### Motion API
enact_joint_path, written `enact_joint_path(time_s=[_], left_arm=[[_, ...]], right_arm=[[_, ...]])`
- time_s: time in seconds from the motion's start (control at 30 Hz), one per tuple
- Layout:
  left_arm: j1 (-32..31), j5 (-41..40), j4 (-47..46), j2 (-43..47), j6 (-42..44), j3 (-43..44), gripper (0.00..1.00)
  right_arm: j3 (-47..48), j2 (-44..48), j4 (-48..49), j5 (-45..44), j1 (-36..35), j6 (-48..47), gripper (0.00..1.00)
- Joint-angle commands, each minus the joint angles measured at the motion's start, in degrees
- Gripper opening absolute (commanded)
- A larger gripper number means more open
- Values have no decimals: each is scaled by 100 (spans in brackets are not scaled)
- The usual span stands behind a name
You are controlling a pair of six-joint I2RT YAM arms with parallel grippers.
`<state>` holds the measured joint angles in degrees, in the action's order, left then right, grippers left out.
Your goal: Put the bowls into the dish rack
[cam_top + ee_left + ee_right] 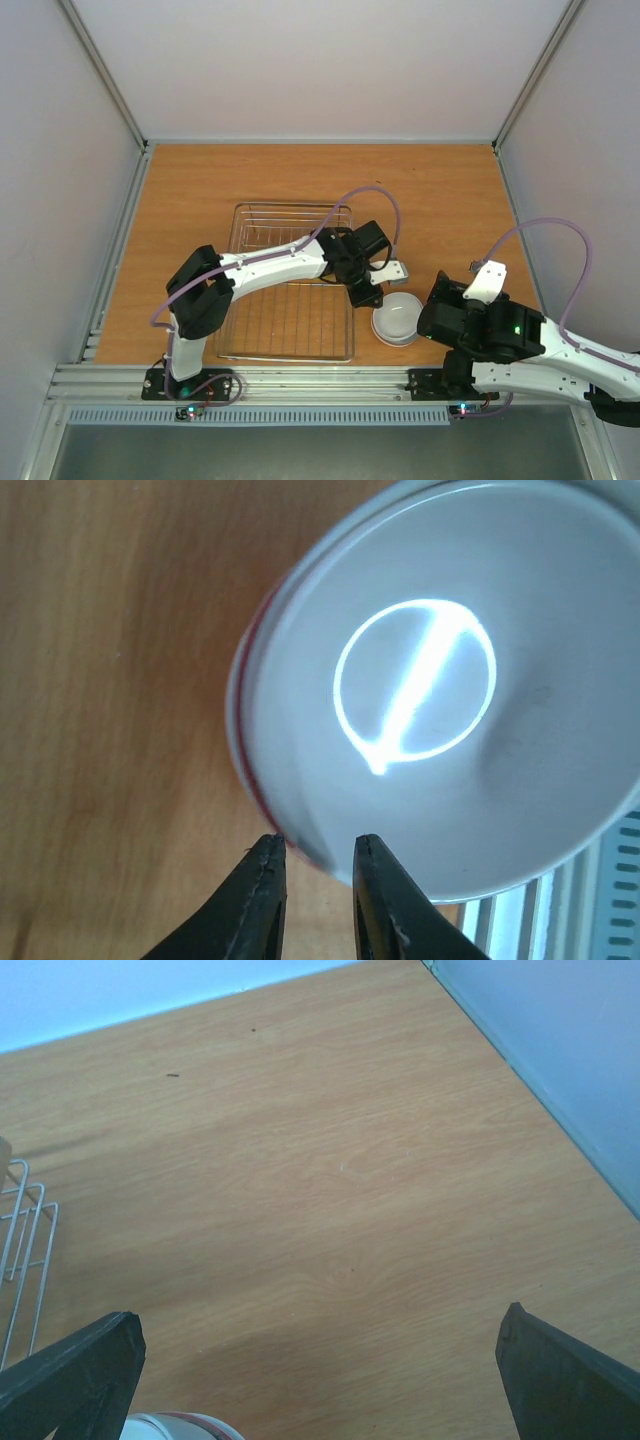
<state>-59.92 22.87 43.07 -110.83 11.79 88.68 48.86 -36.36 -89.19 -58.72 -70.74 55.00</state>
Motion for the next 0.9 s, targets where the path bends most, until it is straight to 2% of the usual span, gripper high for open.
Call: enact_joint_path(time_s=[0.0,0.2,0.43,0.73,0.87], left_arm=[[-160,274,-100,-65,-91,221,22],[-266,366,-56,-141,-81,246,22],[-310,-83,-191,-246,-91,210,34],[-309,-578,-257,-217,-89,207,36],[-310,-564,-238,-269,-72,228,36]], right_arm=[[-95,64,-49,-195,-46,118,97],[-129,61,-64,-130,-46,176,97],[-192,45,139,-59,-52,4,97],[-247,-7,192,-53,-54,-9,97],[-267,-29,200,-43,-54,2,97]])
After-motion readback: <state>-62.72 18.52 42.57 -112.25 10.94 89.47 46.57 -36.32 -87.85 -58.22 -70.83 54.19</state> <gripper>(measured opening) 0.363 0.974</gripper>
